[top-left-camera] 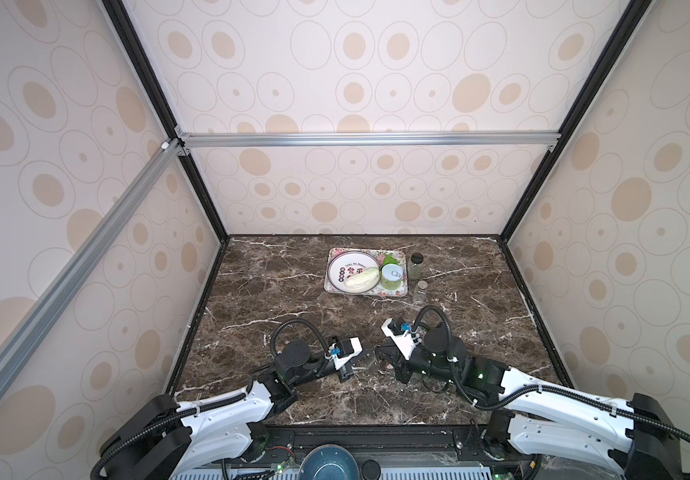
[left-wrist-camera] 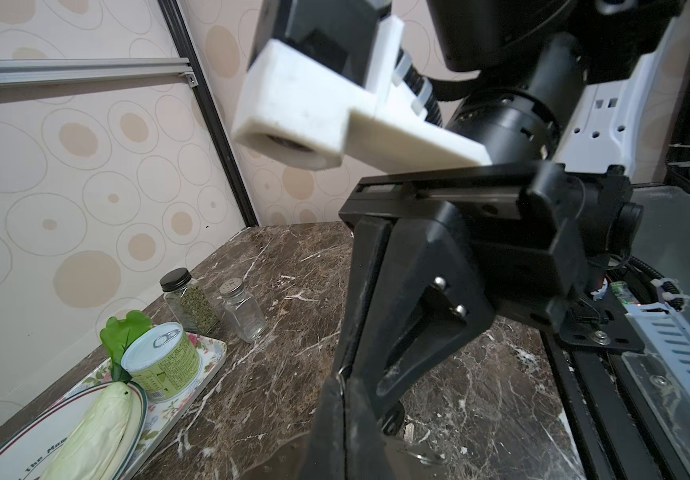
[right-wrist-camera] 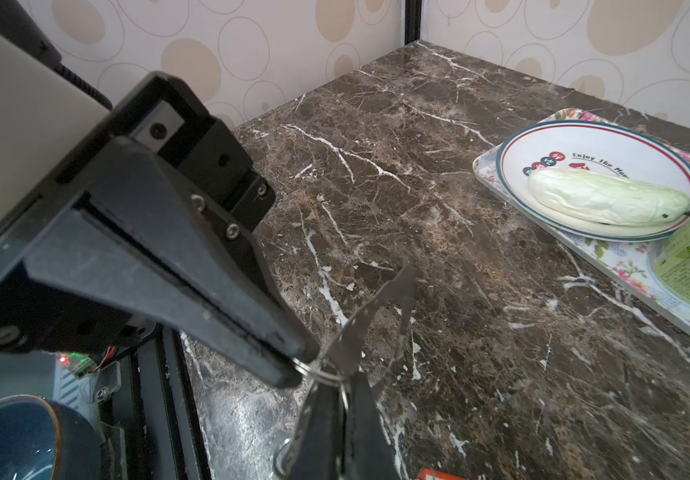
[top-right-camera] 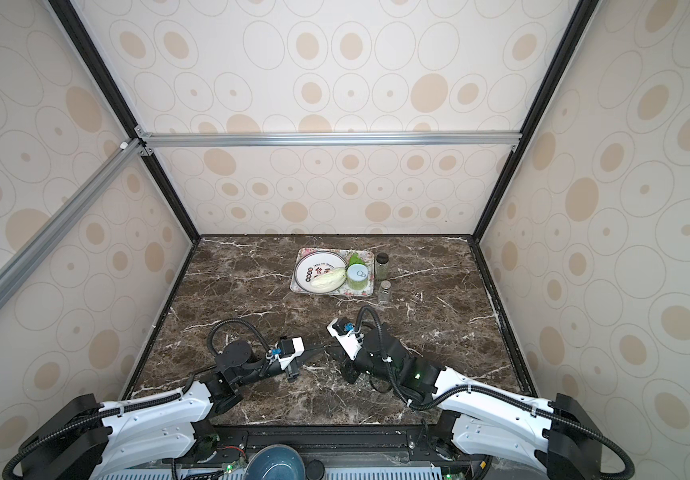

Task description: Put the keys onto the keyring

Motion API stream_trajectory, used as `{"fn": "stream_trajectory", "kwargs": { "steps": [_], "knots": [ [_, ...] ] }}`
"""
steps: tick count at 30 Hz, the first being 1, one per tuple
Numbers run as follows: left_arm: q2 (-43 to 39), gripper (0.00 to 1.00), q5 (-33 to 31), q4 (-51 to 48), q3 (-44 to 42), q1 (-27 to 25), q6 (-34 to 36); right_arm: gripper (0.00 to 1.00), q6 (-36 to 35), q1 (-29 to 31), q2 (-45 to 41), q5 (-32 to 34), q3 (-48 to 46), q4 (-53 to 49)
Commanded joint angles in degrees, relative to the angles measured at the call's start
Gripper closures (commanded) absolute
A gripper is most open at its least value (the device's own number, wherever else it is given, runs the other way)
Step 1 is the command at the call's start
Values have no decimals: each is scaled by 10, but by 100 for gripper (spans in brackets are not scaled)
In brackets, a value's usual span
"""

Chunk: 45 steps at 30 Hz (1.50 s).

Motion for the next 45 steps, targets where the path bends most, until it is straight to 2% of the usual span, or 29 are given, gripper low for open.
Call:
{"fn": "stream_trajectory", "kwargs": {
  "steps": [1, 6, 16, 26, 45],
  "knots": [
    [-17, 100, 24, 63, 12, -4, -3, 100, 0, -5, 20, -41, 12, -32],
    [-21, 100, 22, 63, 10, -4, -1, 100, 5, -4, 29, -45, 16, -31],
    [-35, 100, 14, 61, 4, -4, 2, 100, 16, -4, -29, 55, -11, -35],
    [-24, 100, 17, 40, 14, -5, 9, 100, -2, 0, -63, 80, -11, -54],
    [1, 84, 35, -24, 50, -4, 22, 100, -35, 40, -81, 131, -10, -60]
  ]
}}
